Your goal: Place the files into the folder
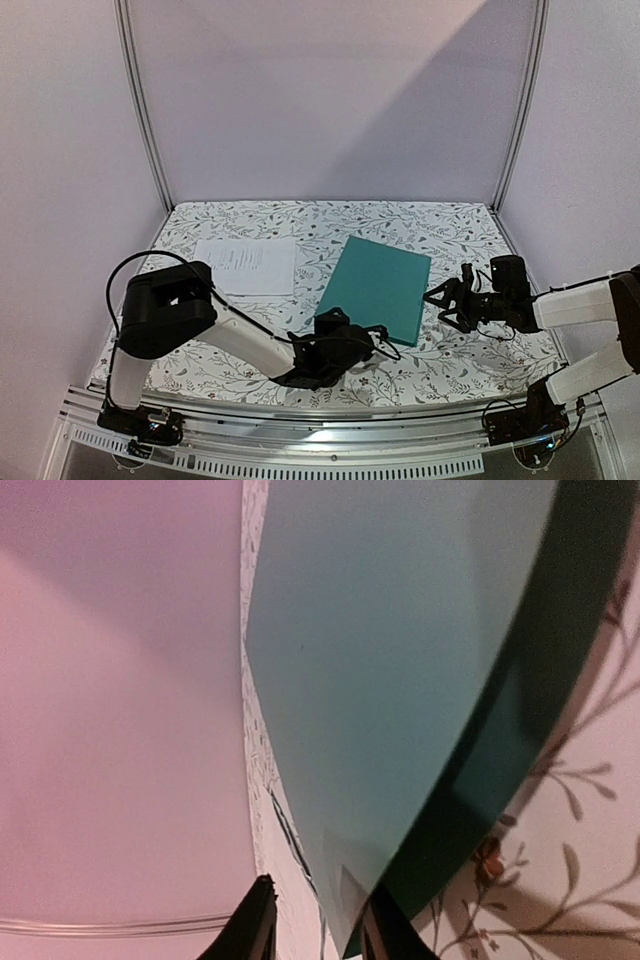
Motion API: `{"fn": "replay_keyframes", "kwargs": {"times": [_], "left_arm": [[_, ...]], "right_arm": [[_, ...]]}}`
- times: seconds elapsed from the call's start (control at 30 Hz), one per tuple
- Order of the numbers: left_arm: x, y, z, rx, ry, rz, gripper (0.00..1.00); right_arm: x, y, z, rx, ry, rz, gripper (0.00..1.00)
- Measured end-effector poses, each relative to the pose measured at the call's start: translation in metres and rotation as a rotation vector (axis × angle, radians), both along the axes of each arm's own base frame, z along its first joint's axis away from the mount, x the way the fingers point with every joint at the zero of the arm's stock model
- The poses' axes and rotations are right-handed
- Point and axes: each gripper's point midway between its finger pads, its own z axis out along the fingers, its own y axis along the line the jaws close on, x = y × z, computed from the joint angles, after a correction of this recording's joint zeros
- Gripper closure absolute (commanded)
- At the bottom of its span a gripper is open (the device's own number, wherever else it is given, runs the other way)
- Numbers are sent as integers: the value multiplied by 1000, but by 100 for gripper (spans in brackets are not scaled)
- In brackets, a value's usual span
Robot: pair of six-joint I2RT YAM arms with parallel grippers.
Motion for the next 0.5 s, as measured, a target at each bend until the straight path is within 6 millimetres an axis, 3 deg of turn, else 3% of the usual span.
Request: {"fn": "replay_keyframes", "kwargs": {"times": [0.07,0.17,0.5], "left_arm": [[6,-3,1,-7,-25,12,81],[12,-3,0,-10,-48,30,100],[33,0,22,-173,-88,125,100]], "right_arm": [[0,0,0,1,1,0,14],[0,0,0,2,4,-3,14],[2,-3,1,3,-1,-12,11]]}}
